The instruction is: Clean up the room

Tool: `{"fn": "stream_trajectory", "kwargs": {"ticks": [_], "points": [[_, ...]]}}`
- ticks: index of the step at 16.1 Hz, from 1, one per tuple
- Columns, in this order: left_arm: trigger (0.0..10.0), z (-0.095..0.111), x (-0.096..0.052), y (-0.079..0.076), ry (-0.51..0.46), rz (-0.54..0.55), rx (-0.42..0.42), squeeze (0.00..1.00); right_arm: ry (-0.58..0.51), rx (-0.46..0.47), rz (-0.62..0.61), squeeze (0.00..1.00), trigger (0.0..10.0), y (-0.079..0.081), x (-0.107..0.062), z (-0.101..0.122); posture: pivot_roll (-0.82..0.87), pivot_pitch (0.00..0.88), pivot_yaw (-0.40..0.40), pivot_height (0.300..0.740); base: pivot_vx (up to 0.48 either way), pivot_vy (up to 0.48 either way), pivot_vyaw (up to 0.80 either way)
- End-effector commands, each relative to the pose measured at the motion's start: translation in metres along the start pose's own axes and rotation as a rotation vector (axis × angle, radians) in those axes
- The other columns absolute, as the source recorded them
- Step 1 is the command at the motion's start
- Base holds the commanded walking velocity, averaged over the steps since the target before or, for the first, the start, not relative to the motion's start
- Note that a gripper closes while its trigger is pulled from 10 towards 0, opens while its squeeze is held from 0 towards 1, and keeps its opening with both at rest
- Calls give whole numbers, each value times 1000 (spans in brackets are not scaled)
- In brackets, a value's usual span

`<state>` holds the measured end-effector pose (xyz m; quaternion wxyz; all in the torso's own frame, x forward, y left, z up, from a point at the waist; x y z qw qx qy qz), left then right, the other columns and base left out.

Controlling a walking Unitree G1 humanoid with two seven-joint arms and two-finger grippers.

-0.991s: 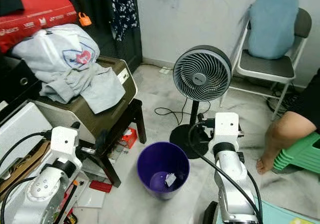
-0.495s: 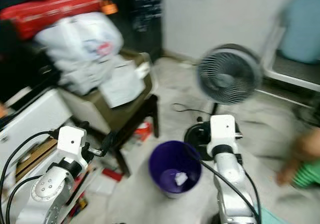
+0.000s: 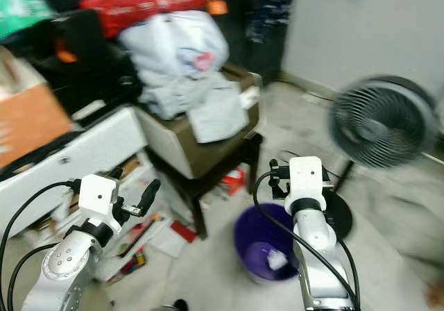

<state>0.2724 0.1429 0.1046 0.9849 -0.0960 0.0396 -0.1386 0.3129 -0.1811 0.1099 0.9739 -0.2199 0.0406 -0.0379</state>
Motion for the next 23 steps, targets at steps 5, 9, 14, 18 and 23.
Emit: {"fn": "stream_trajectory", "kwargs": {"ticks": [5,9,14,18,23], "points": [[10000,1,2,-4,-2,-7,23,0,5,13,-7,0,10000,0,-1,1,-142,106,41,740,0,0,776],[10000,0,3,-4,2,-1,34,0,2,25,-11,0,10000,0,0,1,-143,105,40,740,0,0,0],[10000,-2,3,0,6,16,52,0,-4,9,5,0,10000,3,1,3,-139,104,34,740,0,0,320],[10000,-2,4,-2,6,9,60,0,-7,15,6,0,10000,4,2,3,-141,98,34,740,0,0,800],[10000,-2,5,-3,2,2,53,0,-9,19,4,0,10000,4,3,4,-138,93,34,740,0,0,320]]}}
Point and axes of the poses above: a point about 5 cm out from each wrist's last joint towards the gripper, its own x axis pointing out of the wrist towards the gripper, its own z axis along the axis of the wrist's last joint, y = z × x, the point moved 3 cm from there along x, pointing out of the wrist towards the gripper, and after that the axes turned 15 degrees about -x, right-handed, at the moved point
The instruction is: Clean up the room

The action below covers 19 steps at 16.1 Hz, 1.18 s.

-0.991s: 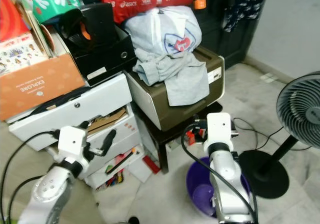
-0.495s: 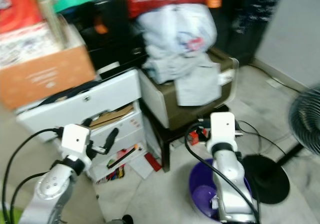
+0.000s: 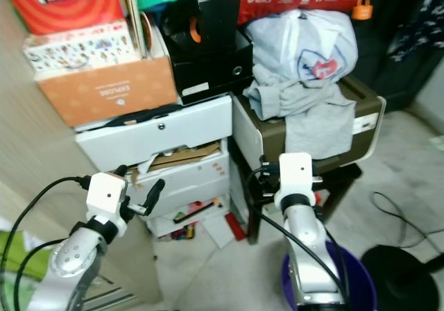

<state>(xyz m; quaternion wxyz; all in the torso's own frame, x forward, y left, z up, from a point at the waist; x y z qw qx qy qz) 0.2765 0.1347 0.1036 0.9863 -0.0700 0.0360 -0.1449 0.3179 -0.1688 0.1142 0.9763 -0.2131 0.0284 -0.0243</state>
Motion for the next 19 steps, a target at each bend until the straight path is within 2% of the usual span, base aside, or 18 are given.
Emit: {"fn": "stream_trajectory", "kwargs": {"ticks": [1,12,19], "points": [[10000,0,-2,3,-2,16,2,0,21,6,-19,0,10000,-5,-1,-6,-138,93,34,740,0,0,0],[10000,0,-3,3,-1,0,9,0,24,8,-19,0,10000,-4,-3,-6,-139,106,37,740,0,0,0],[10000,-1,-2,4,5,5,8,0,23,8,-22,0,10000,-3,-2,-6,-140,107,39,740,0,-340,0]]}}
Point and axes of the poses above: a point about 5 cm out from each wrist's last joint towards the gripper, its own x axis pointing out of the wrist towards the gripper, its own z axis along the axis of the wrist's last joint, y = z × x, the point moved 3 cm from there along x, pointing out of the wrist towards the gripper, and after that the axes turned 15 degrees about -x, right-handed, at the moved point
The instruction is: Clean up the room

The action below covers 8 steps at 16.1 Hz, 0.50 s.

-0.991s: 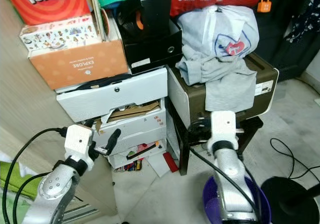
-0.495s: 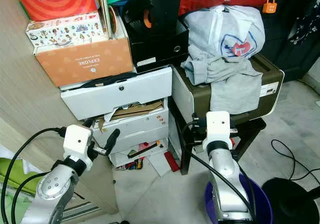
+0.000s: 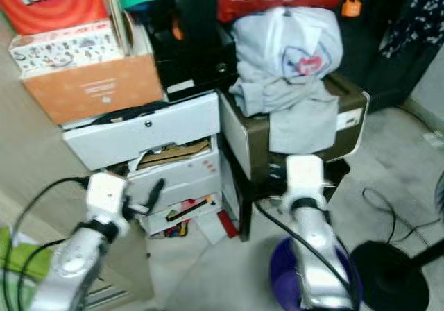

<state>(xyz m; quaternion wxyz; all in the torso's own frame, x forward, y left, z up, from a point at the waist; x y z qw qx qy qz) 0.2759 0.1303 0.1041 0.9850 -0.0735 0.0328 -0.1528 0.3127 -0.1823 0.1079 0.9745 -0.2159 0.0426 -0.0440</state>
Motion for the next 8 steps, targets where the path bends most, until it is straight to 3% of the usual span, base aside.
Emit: {"fn": "stream_trajectory", "kwargs": {"ticks": [1,8], "points": [[10000,-1,-3,9,11,22,13,0,-13,14,11,0,10000,6,1,6,-140,107,39,740,0,-371,0],[10000,-1,-3,9,11,22,13,0,-13,14,11,0,10000,6,1,6,-140,107,39,740,0,-371,0]]}}
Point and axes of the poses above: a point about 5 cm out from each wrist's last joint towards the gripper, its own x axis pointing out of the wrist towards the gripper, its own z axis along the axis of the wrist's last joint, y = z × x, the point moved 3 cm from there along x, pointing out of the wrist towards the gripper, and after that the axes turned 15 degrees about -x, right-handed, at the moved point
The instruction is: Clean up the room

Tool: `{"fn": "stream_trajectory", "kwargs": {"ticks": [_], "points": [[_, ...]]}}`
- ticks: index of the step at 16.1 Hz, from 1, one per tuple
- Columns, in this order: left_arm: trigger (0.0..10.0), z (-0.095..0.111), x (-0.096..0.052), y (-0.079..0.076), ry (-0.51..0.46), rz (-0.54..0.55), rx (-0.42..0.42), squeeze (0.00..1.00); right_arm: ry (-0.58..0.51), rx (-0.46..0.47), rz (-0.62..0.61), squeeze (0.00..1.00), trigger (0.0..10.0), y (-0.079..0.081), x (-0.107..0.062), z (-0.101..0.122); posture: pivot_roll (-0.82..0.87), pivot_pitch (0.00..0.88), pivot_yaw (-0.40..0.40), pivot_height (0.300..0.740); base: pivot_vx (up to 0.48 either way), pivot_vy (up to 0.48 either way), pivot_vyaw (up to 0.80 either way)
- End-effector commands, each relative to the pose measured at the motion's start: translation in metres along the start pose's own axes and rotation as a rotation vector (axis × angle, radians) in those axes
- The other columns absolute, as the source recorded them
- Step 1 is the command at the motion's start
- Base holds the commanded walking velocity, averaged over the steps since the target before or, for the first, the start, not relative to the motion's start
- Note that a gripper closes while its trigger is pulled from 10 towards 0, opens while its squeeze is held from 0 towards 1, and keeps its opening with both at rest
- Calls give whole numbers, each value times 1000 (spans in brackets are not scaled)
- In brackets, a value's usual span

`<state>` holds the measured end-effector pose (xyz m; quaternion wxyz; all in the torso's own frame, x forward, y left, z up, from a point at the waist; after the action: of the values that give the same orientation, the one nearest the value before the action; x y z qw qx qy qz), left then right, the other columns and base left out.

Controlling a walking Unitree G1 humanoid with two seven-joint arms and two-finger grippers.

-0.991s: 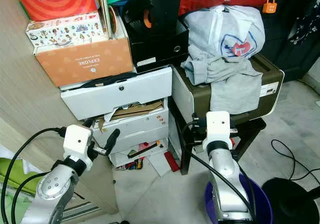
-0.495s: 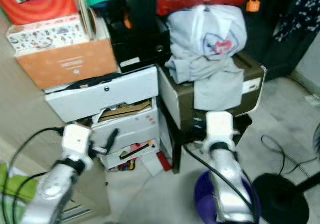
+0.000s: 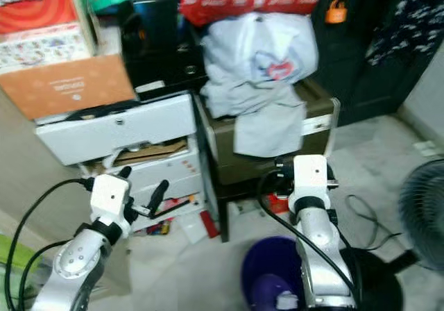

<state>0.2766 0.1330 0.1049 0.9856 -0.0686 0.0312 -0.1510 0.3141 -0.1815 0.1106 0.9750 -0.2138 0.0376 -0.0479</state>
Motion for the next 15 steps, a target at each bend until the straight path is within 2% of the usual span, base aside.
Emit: {"fn": "stream_trajectory", "kwargs": {"ticks": [1,8,9,10,15], "points": [[10000,-2,-3,6,13,18,3,0,-5,9,21,0,10000,7,0,3,-140,107,39,740,0,-371,0],[10000,-2,-3,6,13,19,2,0,-5,9,20,0,10000,7,0,3,-140,107,39,740,0,-371,0],[10000,1,-5,24,-16,143,29,0,-17,-7,33,0,10000,9,0,4,-140,103,40,740,0,0,569],[10000,1,-6,37,-21,223,-4,0,-18,7,43,0,10000,11,0,4,-140,103,40,740,0,0,0],[10000,1,-4,40,-27,227,-25,0,-29,10,58,0,10000,13,1,6,-139,94,36,740,0,64,0]]}}
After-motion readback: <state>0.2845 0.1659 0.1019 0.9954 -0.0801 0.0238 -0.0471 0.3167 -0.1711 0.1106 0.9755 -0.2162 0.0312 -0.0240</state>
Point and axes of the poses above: a point about 5 cm out from each wrist's last joint towards the gripper, its own x axis pointing out of the wrist towards the gripper, its own z axis along the axis of the wrist's last joint, y = z × x, the point moved 3 cm from there along x, pointing out of the wrist towards the gripper, and after that the axes turned 15 degrees about -x, right-handed, at the moved point
